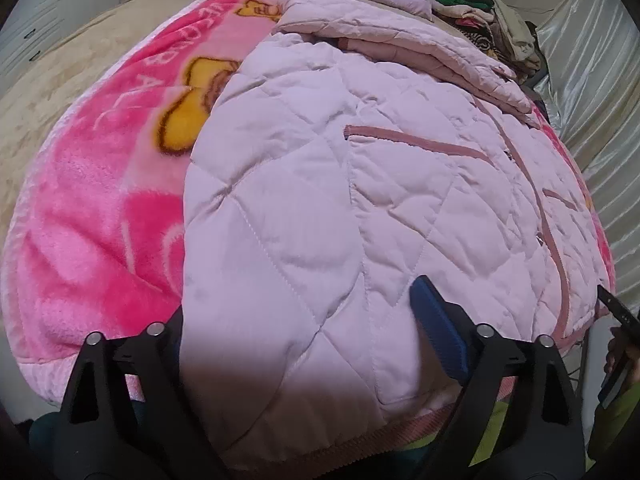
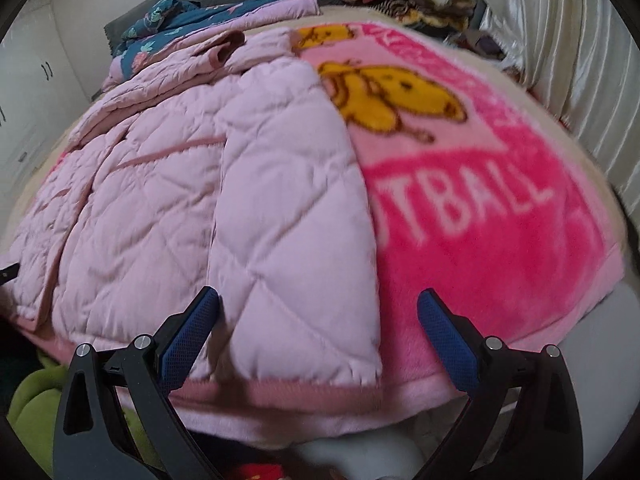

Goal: Fold large clothes
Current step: 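Close both tools on the jacket hem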

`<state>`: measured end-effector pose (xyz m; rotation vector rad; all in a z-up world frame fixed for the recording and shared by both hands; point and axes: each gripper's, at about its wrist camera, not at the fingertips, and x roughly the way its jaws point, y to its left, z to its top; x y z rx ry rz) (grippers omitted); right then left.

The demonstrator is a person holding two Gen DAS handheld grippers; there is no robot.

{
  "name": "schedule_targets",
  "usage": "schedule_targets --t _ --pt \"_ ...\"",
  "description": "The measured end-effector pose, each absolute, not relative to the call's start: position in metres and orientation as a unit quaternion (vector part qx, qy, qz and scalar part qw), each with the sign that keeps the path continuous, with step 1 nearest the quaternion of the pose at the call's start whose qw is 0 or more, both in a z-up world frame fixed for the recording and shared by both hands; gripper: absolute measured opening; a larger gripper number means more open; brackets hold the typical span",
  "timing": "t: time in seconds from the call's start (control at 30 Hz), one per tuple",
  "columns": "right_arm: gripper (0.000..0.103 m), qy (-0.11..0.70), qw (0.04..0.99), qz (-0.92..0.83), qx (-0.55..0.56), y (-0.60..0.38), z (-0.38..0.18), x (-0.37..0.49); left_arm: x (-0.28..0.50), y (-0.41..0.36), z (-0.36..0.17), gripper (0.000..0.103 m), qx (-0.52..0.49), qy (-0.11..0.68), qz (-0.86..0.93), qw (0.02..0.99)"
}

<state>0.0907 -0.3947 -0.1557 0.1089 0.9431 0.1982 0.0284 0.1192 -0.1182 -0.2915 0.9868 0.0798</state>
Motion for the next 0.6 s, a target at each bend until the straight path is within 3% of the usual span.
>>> schedule_targets --t 0.1,0.17,0.27,0.33,0.37,0.4,0.47,0.6 --pt "0.099 0.466 0.872 0.109 0.103 -0.404 -0.166 0.089 0.025 0.118 -0.116 0.078 -0.142 0.466 0.03 0.873" --pt "0.093 0.463 0.872 0.117 0.105 -0.403 -0.166 0.086 0.023 0.119 -0.116 0.072 -0.146 0.462 0.029 0.874" --pt "0.055 0.453 0.873 0.15 0.099 -0.394 -0.159 0.079 0.019 0.12 -0.113 0.052 -0.151 0.452 0.031 0.878" --pt "0.04 0.443 0.879 0.154 0.086 -0.389 -0.153 0.074 0.016 0.121 -0.108 0.039 -0.154 0.44 0.028 0.884" --pt "0.031 0.433 0.884 0.158 0.079 -0.385 -0.147 0.072 0.015 0.123 -0.104 0.028 -0.158 0.432 0.024 0.888" --pt "0.027 0.427 0.887 0.161 0.074 -0.383 -0.143 0.071 0.013 0.126 -0.099 0.017 -0.163 0.422 0.02 0.892" --pt "0.02 0.407 0.896 0.165 0.065 -0.378 -0.131 0.071 0.013 0.13 -0.09 0.014 -0.172 0.409 0.008 0.896" --pt "0.019 0.351 0.918 0.175 0.06 -0.372 -0.092 0.074 0.019 0.123 -0.068 0.012 -0.14 0.389 0.003 0.911"
